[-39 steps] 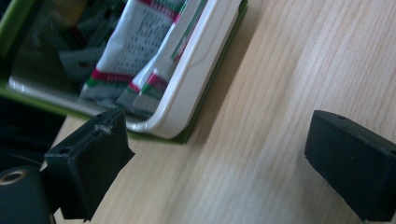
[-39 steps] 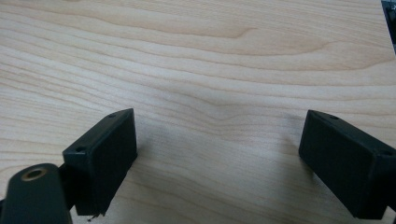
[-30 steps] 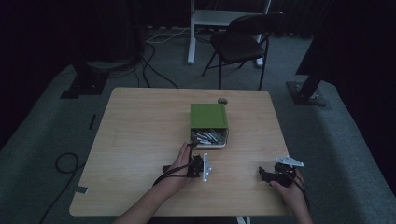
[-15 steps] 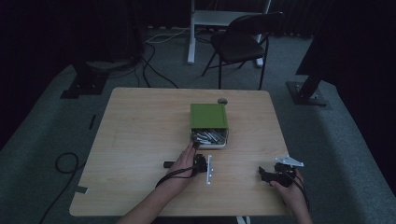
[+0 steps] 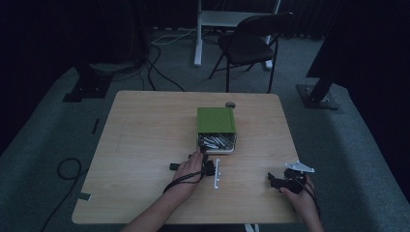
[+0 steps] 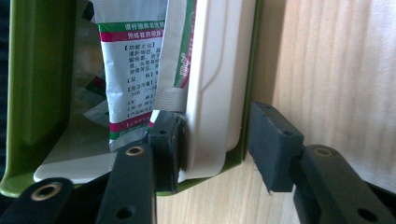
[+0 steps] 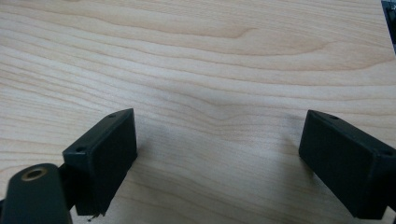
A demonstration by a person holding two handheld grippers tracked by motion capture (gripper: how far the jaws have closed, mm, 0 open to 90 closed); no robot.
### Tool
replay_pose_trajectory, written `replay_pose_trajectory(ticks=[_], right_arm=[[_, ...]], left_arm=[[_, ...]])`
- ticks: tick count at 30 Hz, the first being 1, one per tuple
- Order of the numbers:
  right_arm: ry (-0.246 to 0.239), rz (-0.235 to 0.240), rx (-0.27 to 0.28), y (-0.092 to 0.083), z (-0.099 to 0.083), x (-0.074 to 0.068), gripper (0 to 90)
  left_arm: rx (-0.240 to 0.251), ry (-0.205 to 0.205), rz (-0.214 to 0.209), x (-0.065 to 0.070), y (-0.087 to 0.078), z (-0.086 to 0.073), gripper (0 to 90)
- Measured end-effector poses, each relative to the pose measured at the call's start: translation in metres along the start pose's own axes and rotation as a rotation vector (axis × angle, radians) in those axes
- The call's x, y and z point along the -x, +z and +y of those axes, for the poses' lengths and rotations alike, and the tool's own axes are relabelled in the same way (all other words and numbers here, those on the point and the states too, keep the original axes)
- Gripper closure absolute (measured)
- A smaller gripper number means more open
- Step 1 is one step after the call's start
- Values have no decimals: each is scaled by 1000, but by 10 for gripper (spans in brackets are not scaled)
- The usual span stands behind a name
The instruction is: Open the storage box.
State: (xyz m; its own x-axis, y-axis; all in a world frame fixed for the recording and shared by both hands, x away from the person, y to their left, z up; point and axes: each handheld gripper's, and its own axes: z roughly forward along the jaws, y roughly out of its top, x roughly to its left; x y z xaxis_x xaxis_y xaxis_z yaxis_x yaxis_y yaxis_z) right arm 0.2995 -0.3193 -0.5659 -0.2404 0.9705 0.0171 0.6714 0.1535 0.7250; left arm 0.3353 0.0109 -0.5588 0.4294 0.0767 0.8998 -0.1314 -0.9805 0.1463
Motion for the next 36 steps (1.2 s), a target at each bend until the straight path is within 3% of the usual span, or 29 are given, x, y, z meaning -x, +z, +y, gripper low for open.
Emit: replay_pose_trajectory(ticks=[4, 9, 36], right_arm=[[0, 0, 0, 0, 0, 0, 109], [0, 0, 0, 0, 0, 0, 109], [0, 0, 0, 0, 0, 0, 109]], left_arm=[[-5, -15, 28, 1, 2, 1, 630], [-8, 2, 49, 2, 4, 2, 676], [7, 8, 10, 2, -10, 4, 715]])
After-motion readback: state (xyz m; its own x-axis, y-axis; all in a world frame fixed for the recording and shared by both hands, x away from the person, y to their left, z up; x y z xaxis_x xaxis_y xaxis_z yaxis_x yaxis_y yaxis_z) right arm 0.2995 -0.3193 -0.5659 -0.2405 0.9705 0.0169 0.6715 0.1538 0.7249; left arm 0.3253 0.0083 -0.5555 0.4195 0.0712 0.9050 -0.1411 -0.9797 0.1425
